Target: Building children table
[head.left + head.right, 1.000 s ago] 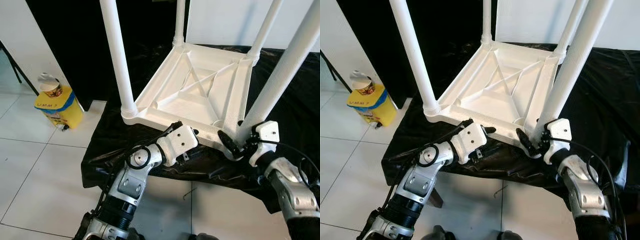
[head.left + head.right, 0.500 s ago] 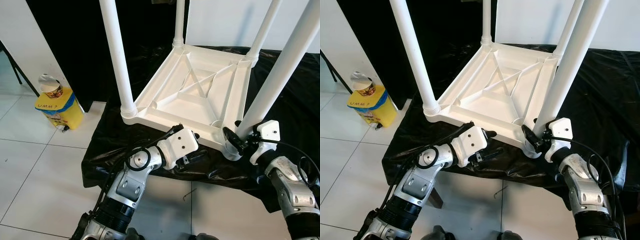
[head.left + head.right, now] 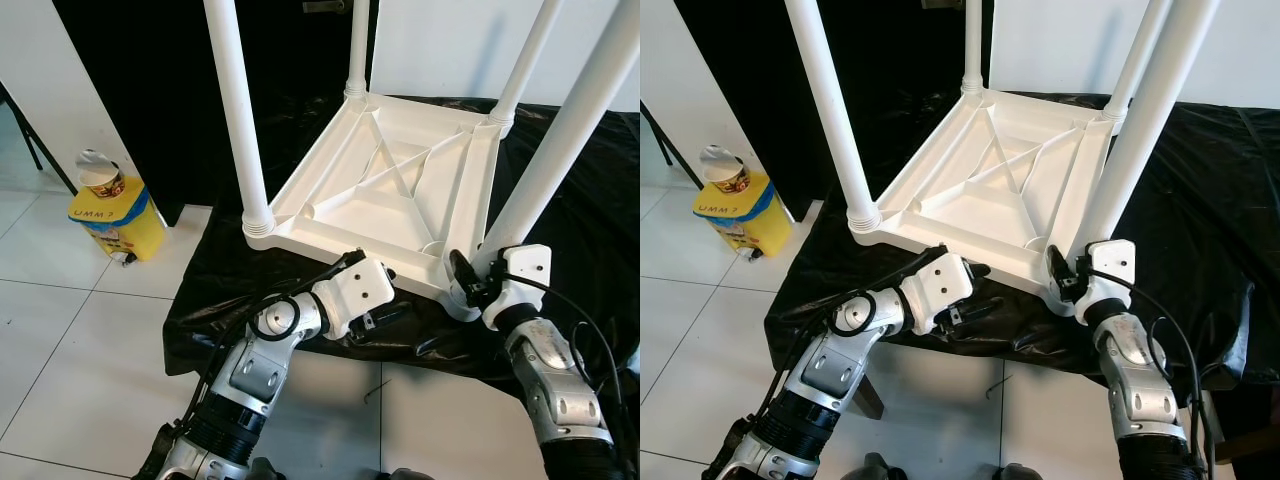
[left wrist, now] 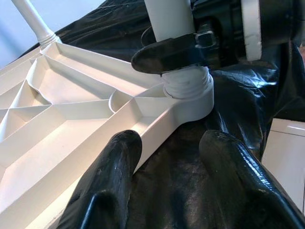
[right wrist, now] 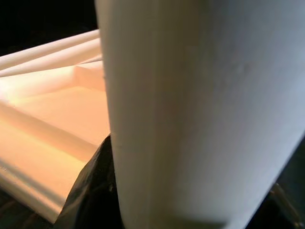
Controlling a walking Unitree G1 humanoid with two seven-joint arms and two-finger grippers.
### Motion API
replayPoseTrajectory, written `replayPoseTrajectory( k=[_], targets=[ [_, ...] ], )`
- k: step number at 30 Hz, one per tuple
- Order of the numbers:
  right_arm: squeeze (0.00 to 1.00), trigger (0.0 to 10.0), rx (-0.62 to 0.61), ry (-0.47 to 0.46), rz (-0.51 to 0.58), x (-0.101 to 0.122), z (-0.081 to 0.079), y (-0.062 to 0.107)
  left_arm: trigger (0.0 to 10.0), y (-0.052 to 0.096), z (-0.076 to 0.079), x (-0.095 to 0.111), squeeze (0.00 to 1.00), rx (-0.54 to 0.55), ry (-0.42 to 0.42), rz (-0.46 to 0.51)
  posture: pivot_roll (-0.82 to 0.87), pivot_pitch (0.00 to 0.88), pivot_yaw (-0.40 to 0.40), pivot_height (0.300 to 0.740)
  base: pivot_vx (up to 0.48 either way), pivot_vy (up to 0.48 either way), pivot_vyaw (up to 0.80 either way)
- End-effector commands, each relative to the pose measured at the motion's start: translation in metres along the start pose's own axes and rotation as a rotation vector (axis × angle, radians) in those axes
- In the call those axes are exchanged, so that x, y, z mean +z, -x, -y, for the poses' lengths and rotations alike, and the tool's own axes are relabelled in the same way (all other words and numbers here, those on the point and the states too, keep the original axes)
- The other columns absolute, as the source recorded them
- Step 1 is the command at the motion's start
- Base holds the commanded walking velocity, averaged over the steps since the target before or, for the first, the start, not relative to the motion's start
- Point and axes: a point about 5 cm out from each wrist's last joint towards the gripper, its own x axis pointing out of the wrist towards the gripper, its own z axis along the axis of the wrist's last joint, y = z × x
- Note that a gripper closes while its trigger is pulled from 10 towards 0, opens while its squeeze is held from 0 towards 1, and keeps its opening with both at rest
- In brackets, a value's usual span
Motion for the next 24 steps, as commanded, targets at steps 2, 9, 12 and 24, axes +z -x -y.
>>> replayPoseTrajectory(
  k=[2, 9, 12, 24],
  targets=[
    [0.0, 10.0, -0.127, 0.005, -0.075, -0.012, 0.011, 0.006, 10.0, -0.001, -0.003, 0.001, 0.0, 0.035, -0.003, -0.008, -0.04, 0.033, -0.024, 0.74, 0.0, 0.0, 0.0],
    [0.0, 10.0, -0.381, -0.017, -0.109, -0.016, -0.001, 0.017, 10.0, -0.001, -0.003, 0.001, 0.0, 0.04, -0.002, -0.007, -0.04, 0.032, -0.026, 0.74, 0.0, 0.0, 0.0],
    [0.0, 10.0, -0.381, -0.017, -0.109, -0.016, -0.001, 0.017, 10.0, -0.001, -0.003, 0.001, 0.0, 0.04, -0.002, -0.007, -0.04, 0.032, -0.026, 0.74, 0.0, 0.0, 0.0],
    [1.0, 10.0, -0.342, -0.004, -0.053, -0.004, -0.008, 0.014, 10.0, -0.004, -0.007, 0.003, 0.0, 0.045, -0.003, -0.001, -0.05, 0.028, -0.026, 0.74, 0.0, 0.0, 0.0]
  ],
)
